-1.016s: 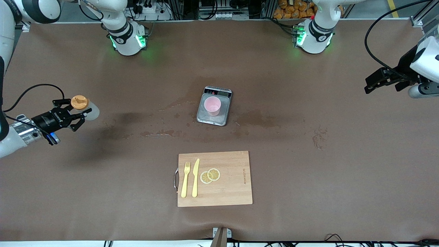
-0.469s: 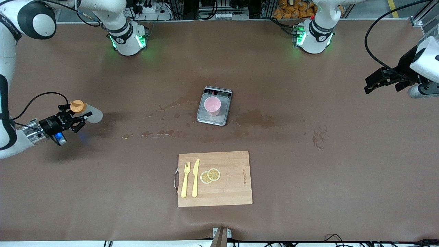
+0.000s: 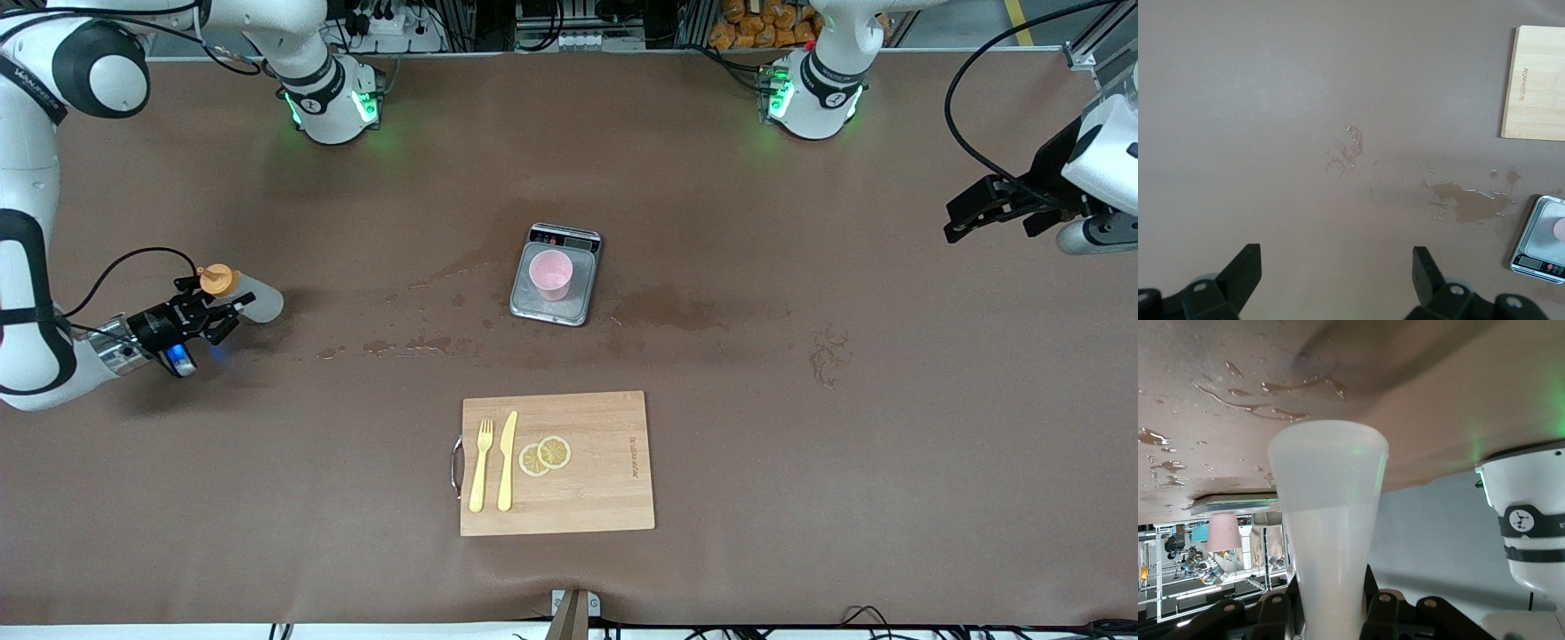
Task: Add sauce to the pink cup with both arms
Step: 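Lower the bottle upright onto the table with the right gripper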
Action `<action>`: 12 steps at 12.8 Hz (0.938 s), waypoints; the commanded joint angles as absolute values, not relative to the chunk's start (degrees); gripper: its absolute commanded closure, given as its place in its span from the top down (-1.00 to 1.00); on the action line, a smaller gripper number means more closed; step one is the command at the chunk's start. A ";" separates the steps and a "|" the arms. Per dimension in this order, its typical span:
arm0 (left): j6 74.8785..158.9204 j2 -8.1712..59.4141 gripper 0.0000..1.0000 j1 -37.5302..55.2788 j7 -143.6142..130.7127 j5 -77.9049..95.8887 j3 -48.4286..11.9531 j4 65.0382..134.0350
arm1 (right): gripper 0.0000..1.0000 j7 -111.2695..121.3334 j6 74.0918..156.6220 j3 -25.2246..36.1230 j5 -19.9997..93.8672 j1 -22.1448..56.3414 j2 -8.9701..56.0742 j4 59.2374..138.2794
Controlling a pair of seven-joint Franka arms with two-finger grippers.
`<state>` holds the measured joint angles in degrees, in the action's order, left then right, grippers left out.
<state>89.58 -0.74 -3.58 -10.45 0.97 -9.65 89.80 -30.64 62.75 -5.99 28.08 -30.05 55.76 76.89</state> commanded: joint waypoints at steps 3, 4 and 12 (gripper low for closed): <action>88.86 -1.32 1.00 -3.60 -9.32 2.02 -9.40 89.91 | -0.69 -28.48 64.25 -6.50 29.18 -30.32 56.34 78.93; 88.86 -1.23 1.00 -3.52 -9.32 2.02 -9.40 89.91 | -0.48 -28.56 64.25 -6.50 28.83 -29.89 56.34 78.75; 88.86 -1.14 1.00 -3.43 -9.40 2.02 -9.40 90.09 | 1.00 -34.62 59.88 -6.50 28.92 -30.50 55.46 73.68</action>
